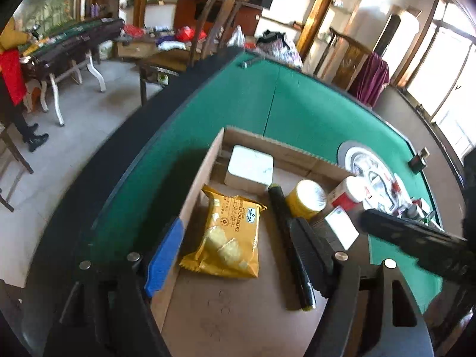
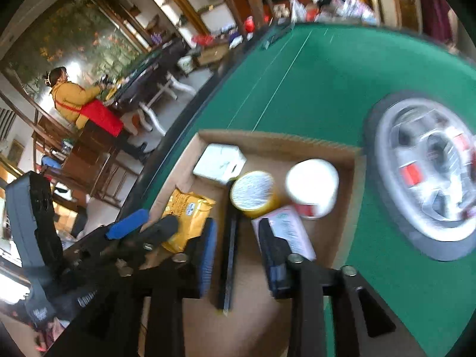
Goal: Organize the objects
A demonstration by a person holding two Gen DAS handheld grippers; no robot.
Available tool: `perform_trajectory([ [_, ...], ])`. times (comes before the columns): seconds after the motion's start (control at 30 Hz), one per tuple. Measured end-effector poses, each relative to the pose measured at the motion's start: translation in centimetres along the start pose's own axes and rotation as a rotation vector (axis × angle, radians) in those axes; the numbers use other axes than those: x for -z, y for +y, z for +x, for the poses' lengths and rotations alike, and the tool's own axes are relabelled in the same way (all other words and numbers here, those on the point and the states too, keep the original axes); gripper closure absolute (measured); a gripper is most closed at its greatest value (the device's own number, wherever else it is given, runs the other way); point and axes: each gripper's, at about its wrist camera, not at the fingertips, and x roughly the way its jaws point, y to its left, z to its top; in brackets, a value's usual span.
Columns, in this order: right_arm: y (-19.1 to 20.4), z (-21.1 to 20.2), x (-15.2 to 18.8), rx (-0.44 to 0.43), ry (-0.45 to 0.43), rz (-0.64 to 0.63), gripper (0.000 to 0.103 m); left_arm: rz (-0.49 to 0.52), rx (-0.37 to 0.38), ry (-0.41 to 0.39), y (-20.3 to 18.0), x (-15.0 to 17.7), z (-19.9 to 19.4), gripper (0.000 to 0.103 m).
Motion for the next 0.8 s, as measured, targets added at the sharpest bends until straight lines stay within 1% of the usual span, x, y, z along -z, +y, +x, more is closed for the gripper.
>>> perform_trajectory([
  [0.03,0.0,-1.2,0.2,0.031,-0.026,-0.017,0.059,0.0,-0.004,-0.02,-0.2,0.0,-0.9,0.026],
  [0.1,0.0,-4.6,1.0,0.137,-0.098,-0.081,0.043,-0.001,-0.001,-0.056,-1.0,0.2,-2.9,0.025],
  [0.17,-0.3,-7.4,1.6,0.229,-0.157,-0.132,0.033,0.009,0.025,-0.086,-2.3,0.0,-5.2,0.025],
  [0.2,-0.5,-9.0,1.7,0.273,-0.177,-0.16,0.032,0.016,0.041,-0.102,-3.1,-0.2,-6.3,0.025],
  [0.27,-1.6,-12.1,1.6,0.348,-0.188,-0.205,0.032,0.038,0.08,-0.137,-4.9,-0.6,-8.9,0.025],
  [0.37,-3.3,-17.7,0.2,0.393,-0.176,-0.221,0.032,0.072,0.176,-0.18,-8.2,-1.8,-13.6,0.025],
  [0.43,-3.8,-22.3,-1.1,0.418,-0.191,-0.23,0.032,0.087,0.231,-0.187,-10.0,-2.5,-16.0,0.022],
  [0.47,-4.0,-25.6,-2.0,0.452,-0.227,-0.24,0.032,0.096,0.263,-0.189,-11.3,-3.2,-17.5,0.021],
  [0.5,-4.0,-27.5,-2.7,0.487,-0.261,-0.248,0.032,0.1,0.28,-0.192,-12.1,-3.6,-18.6,0.019],
  [0.53,-4.3,-30.4,-3.4,0.552,-0.321,-0.261,0.031,0.105,0.289,-0.197,-13.0,-4.1,-19.5,0.016],
  [0.57,-4.2,-33.4,-4.0,0.641,-0.401,-0.278,0.027,0.111,0.291,-0.203,-14.0,-4.8,-20.3,0.014],
  [0.6,-4.2,-35.0,-4.3,0.698,-0.449,-0.291,0.017,0.118,0.291,-0.212,-14.9,-5.4,-21.1,0.012],
  [0.63,-4.2,-36.9,-4.6,0.766,-0.509,-0.309,0.01,0.123,0.294,-0.226,-15.8,-6.0,-21.7,0.011],
  [0.67,-4.3,-38.6,-4.5,0.82,-0.576,-0.333,0.0,0.126,0.296,-0.24,-16.4,-6.3,-22.0,0.011],
  [0.7,-4.5,-39.5,-4.3,0.802,-0.622,-0.345,0.0,0.129,0.297,-0.255,-17.1,-6.6,-22.1,0.008],
  [0.73,-5.2,-40.0,-3.8,0.745,-0.652,-0.336,0.0,0.132,0.299,-0.265,-17.7,-6.8,-21.9,0.007],
  [0.77,-6.5,-40.2,-3.2,0.666,-0.657,-0.296,0.0,0.131,0.306,-0.269,-18.2,-6.7,-21.3,0.006],
  [0.8,-8.7,-39.4,-2.6,0.569,-0.607,-0.209,0.0,0.129,0.312,-0.263,-18.7,-6.4,-20.6,0.006],
])
